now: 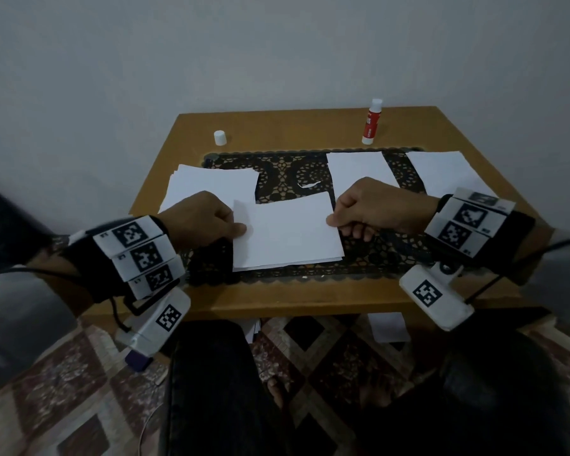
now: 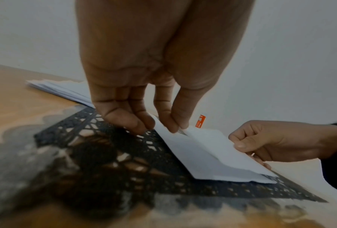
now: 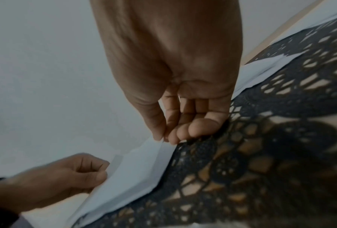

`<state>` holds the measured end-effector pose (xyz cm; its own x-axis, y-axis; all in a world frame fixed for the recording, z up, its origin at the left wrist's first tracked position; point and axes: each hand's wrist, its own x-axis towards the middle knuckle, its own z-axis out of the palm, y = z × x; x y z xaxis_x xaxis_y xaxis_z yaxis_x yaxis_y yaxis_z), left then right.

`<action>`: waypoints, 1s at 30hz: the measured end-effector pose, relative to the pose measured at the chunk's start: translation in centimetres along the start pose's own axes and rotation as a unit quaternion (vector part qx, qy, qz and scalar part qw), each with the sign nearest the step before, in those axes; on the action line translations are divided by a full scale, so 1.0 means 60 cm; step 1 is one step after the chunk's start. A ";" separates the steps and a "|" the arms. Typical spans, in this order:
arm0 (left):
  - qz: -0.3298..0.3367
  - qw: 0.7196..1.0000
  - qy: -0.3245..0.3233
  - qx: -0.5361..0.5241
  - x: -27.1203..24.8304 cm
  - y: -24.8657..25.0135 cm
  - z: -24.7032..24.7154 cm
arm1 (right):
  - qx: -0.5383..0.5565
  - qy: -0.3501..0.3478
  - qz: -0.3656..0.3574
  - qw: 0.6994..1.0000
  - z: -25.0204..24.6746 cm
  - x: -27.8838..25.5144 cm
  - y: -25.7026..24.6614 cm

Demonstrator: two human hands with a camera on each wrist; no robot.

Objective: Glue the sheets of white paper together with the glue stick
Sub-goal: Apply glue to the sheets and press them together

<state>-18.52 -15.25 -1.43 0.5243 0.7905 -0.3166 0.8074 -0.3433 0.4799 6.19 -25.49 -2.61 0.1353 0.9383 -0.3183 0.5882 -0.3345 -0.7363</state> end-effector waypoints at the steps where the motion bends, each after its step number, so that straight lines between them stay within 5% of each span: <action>1: 0.003 1.000 -0.001 0.010 0.000 0.001 0.001 | -0.012 0.002 -0.006 1.000 0.001 0.000 0.000; 24: 0.021 0.991 0.034 0.131 0.015 0.004 0.020 | -0.173 0.066 -0.066 0.981 0.024 0.014 0.011; 28: 0.105 0.967 0.082 0.216 -0.001 0.006 0.026 | -0.241 0.111 -0.056 0.963 0.028 0.002 0.000; 30: 0.185 0.942 0.059 0.274 -0.015 0.007 0.032 | -0.336 0.126 -0.092 0.929 0.039 -0.022 -0.015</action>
<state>-18.12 -17.07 -2.49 0.7892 0.6056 -0.1021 0.6113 -0.7906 0.0357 3.62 -26.64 -2.91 0.1153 0.9933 -0.0116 0.9733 -0.1153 -0.1985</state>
